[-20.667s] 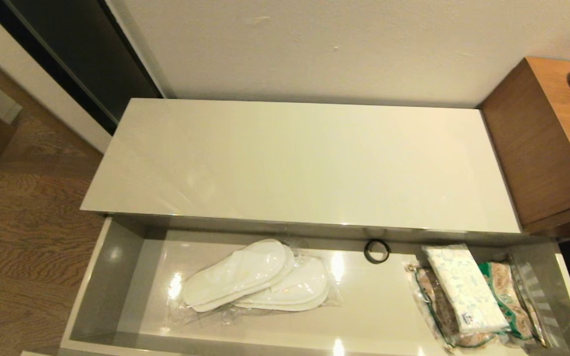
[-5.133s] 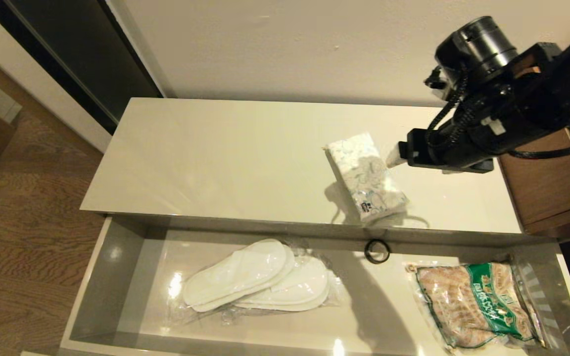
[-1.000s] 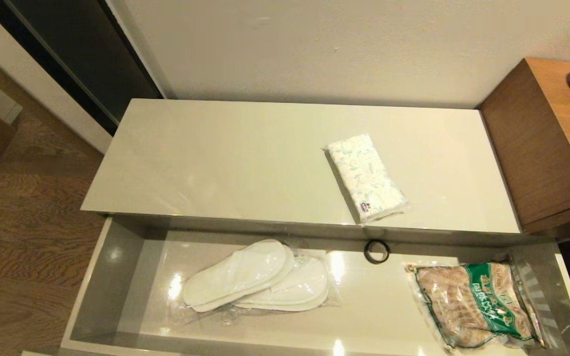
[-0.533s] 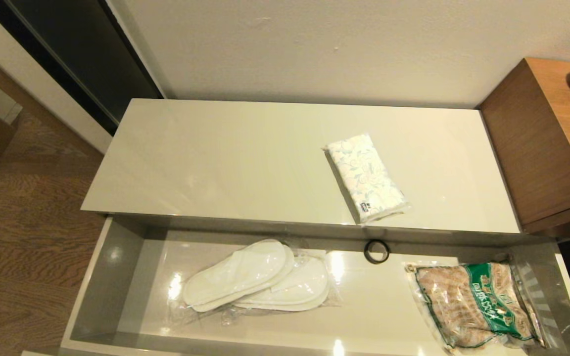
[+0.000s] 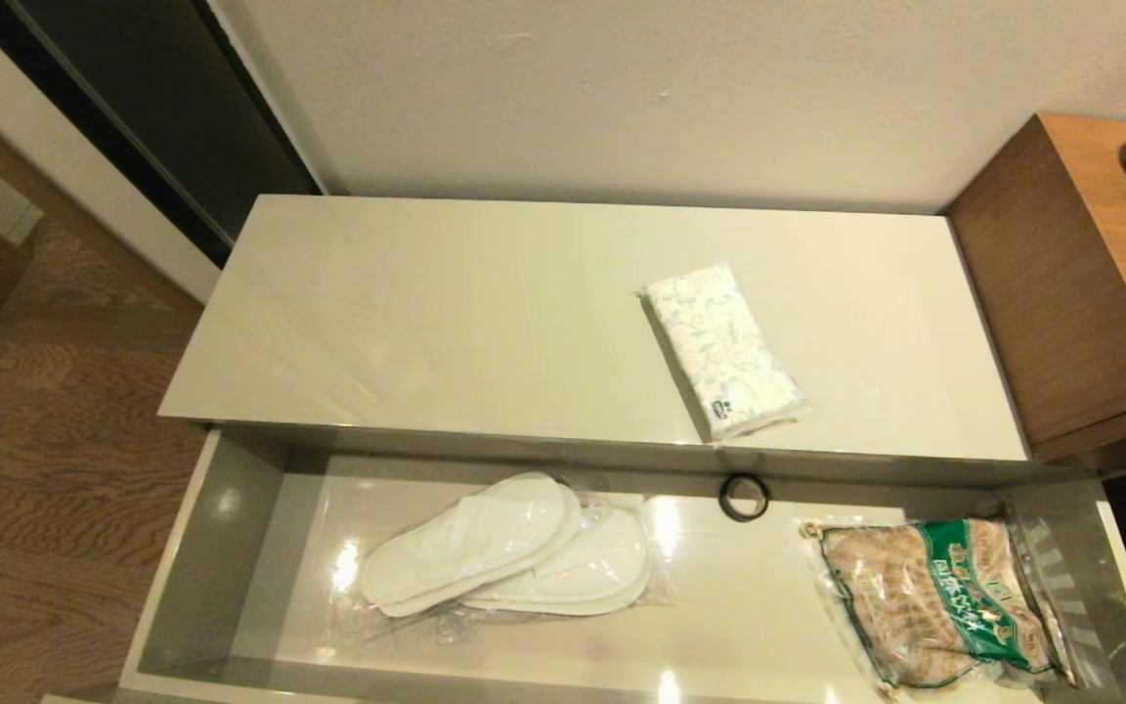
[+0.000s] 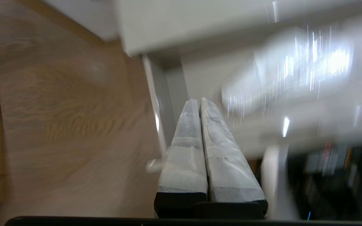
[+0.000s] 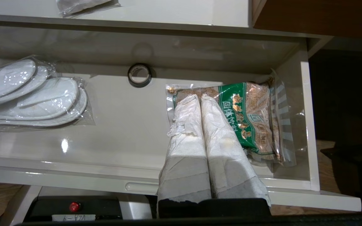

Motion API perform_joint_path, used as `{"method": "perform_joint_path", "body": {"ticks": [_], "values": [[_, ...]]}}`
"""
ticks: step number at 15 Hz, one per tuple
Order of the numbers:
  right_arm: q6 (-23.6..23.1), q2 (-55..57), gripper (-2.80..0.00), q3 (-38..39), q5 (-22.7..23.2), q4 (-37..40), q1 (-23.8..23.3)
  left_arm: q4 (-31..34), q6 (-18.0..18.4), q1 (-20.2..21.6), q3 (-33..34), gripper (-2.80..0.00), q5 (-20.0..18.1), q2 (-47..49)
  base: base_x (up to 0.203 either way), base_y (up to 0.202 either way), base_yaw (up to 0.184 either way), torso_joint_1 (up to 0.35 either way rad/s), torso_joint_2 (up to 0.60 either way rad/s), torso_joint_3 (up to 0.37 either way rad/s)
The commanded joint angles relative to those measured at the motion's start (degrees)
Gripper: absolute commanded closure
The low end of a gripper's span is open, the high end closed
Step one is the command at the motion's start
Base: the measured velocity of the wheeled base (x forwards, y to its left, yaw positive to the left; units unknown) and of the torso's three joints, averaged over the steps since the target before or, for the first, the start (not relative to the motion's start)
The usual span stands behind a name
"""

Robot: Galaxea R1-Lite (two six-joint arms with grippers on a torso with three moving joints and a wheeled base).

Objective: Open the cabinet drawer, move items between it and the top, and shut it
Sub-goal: Take out the disposable slippers from the drawer

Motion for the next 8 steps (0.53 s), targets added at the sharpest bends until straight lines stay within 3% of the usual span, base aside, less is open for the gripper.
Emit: {"method": "perform_joint_path", "body": {"ticks": [1, 4, 5, 8], "values": [[0.0, 0.1, 0.00, 0.1, 0.0, 0.0, 0.0, 3.6, 6.4, 0.0, -0.1, 0.00, -1.1, 5.4, 0.000, 0.000, 0.000, 0.000, 0.00, 0.000], [0.0, 0.1, 0.00, 0.1, 0.0, 0.0, 0.0, 4.8, 20.3, -0.3, 5.8, 0.00, -6.0, 8.4, 0.000, 0.000, 0.000, 0.000, 0.00, 0.000], [0.0, 0.1, 0.00, 0.1, 0.0, 0.0, 0.0, 4.8, 22.4, -0.3, 7.4, 0.00, -7.9, 9.9, 0.000, 0.000, 0.000, 0.000, 0.00, 0.000], [0.0, 0.1, 0.00, 0.1, 0.0, 0.0, 0.0, 3.2, 24.0, -1.0, 11.7, 0.00, -9.1, 11.8, 0.000, 0.000, 0.000, 0.000, 0.00, 0.000]]}}
